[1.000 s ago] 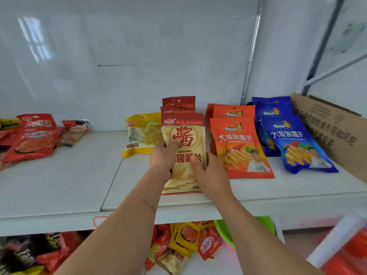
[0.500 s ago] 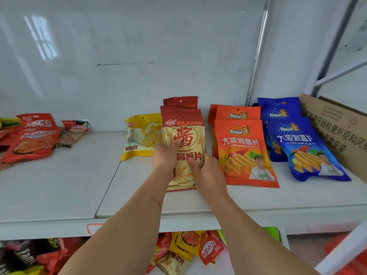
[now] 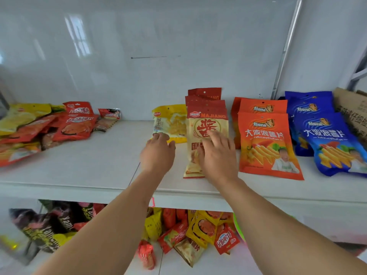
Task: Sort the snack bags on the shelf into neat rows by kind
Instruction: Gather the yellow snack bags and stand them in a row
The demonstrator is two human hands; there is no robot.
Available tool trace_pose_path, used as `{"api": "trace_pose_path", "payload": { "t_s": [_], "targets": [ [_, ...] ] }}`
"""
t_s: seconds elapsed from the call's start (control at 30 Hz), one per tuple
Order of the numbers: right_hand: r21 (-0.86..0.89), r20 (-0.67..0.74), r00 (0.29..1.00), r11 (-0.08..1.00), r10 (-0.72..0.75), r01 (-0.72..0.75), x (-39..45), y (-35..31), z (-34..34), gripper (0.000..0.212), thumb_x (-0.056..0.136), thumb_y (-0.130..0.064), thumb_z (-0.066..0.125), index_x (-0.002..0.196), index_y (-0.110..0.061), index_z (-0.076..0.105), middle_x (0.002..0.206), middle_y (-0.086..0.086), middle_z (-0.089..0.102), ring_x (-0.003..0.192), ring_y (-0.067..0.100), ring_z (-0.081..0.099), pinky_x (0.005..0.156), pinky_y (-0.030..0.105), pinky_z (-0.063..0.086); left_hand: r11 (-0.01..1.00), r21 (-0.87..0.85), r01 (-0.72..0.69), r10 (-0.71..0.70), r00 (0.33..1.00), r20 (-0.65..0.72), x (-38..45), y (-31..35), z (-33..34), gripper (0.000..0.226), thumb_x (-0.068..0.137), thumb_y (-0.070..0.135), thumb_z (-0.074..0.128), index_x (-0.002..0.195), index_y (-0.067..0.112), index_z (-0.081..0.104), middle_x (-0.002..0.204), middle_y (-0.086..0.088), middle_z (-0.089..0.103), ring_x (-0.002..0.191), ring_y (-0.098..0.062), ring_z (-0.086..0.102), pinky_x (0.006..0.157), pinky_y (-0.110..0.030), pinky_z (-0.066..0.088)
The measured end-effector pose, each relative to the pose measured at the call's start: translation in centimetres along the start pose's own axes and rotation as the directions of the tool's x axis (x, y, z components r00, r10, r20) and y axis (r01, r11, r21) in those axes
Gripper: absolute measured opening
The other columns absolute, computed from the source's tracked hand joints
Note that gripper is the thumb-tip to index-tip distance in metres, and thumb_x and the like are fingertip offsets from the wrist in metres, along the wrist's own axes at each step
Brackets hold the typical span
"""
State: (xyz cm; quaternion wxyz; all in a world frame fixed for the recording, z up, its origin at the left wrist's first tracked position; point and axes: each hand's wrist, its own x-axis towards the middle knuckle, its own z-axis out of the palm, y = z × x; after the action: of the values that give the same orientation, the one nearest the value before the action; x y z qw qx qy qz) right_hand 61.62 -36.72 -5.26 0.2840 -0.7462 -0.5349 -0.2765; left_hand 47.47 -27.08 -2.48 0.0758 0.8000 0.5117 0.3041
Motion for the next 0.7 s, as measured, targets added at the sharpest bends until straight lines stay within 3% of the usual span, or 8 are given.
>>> {"api": "trace_pose_path", "payload": {
  "t_s": [0.1,0.2,0.4,0.7],
  "targets": [
    [-0.035,0.09,0.973,0.976,-0.211,0.215,0.9,-2.7,0.8,0.02,0.093,-0.025,0.058,0.099,-0.012,0.072,0.116,0.005,0.067,0.114,0.028,0.057,0.097,0.045,0.04,0.917,0.331,-0.224,0.229,0.973,0.027,-1.0,-3.7,-1.9,0.032,0.103,0.033,0.042,0.12,0.017,0.064,0.12,-0.003,0.065,0.111,-0.028,0.059,0.085,-0.038,0.046],
    [-0.036,0.189,0.927,0.941,-0.325,0.337,1.7,-7.0,1.4,0.017,0.093,-0.023,0.057,0.094,-0.014,0.071,0.1,0.004,0.068,0.099,0.028,0.061,0.087,0.042,0.043,0.817,0.48,-0.319,0.308,0.946,0.105,-1.3,-7.5,-4.5,0.031,0.104,0.027,0.037,0.114,0.016,0.064,0.117,-0.003,0.064,0.11,-0.027,0.059,0.085,-0.035,0.044],
    [-0.032,0.309,0.871,0.912,-0.381,0.41,2.4,-18.3,3.4,0.021,0.095,-0.019,0.049,0.105,-0.017,0.068,0.106,0.003,0.068,0.103,0.027,0.059,0.084,0.04,0.042,0.733,0.582,-0.352,0.326,0.933,0.154,-1.4,-17.4,-9.9,0.027,0.104,0.025,0.038,0.114,0.017,0.062,0.115,-0.001,0.063,0.107,-0.025,0.058,0.084,-0.033,0.042],
    [0.102,0.342,0.849,0.914,-0.402,0.392,4.5,-34.5,7.4,0.029,0.103,-0.021,0.036,0.117,-0.02,0.062,0.118,0.0,0.064,0.11,0.024,0.055,0.09,0.037,0.039,0.696,0.646,-0.314,0.291,0.945,0.146,0.2,-32.1,-18.4,0.027,0.101,0.017,0.037,0.112,0.014,0.061,0.115,-0.005,0.061,0.11,-0.03,0.055,0.087,-0.038,0.043]
  ]
}}
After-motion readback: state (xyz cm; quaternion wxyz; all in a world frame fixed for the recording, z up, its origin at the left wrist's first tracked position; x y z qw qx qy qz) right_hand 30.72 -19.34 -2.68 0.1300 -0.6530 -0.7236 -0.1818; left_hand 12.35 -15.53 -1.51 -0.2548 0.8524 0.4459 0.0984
